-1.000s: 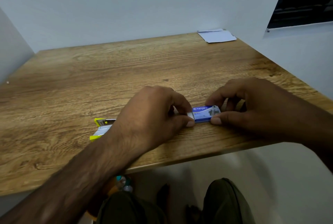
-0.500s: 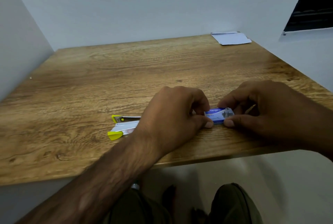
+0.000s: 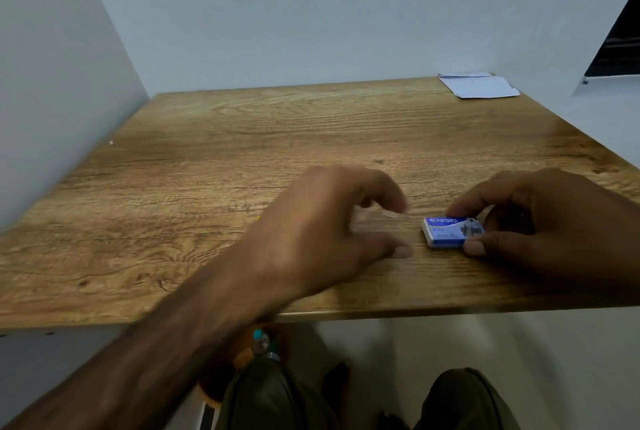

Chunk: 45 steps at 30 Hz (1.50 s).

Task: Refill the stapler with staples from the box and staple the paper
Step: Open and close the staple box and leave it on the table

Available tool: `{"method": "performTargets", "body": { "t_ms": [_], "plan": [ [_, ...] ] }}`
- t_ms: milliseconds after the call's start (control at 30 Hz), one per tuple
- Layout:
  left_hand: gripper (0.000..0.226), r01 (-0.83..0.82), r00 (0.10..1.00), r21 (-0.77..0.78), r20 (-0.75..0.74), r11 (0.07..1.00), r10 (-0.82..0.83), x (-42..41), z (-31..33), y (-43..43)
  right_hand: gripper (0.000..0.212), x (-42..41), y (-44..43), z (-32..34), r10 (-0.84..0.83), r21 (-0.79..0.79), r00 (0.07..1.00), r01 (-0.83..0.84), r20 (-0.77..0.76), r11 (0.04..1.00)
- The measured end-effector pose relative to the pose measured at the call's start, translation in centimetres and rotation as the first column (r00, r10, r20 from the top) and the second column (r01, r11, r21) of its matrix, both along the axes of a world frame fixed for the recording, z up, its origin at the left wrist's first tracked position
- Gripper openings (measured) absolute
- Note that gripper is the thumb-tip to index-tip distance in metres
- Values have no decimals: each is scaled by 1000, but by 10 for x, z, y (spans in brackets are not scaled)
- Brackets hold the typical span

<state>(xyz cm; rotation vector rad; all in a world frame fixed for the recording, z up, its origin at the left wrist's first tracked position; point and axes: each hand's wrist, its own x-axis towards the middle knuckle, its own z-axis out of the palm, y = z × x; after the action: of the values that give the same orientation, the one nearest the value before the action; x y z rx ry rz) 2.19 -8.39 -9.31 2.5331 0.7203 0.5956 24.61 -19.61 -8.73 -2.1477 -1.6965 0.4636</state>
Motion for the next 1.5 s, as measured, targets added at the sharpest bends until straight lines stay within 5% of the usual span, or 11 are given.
{"method": "performTargets", "body": {
  "t_ms": [233, 600, 1133, 1500],
  "plan": [
    [57, -119, 992, -64, 27, 991, 121, -74, 9, 33, 34, -35, 22, 16, 211, 89, 965, -200, -154, 976],
    [49, -127, 991, -99, 27, 987, 130, -108, -9, 28, 26, -102, 72, 3, 336, 161, 942, -333, 8, 929],
    [34, -84, 996, -8, 33, 996, 84, -79, -16, 49, 43, -85, 89, -9, 273, 166, 961, -275, 36, 947],
    [28, -180, 982, 67, -38, 981, 183, 8, -11, 179, 31, -26, 226, -12, 161, 246, 987, -158, 8, 956]
  ]
}}
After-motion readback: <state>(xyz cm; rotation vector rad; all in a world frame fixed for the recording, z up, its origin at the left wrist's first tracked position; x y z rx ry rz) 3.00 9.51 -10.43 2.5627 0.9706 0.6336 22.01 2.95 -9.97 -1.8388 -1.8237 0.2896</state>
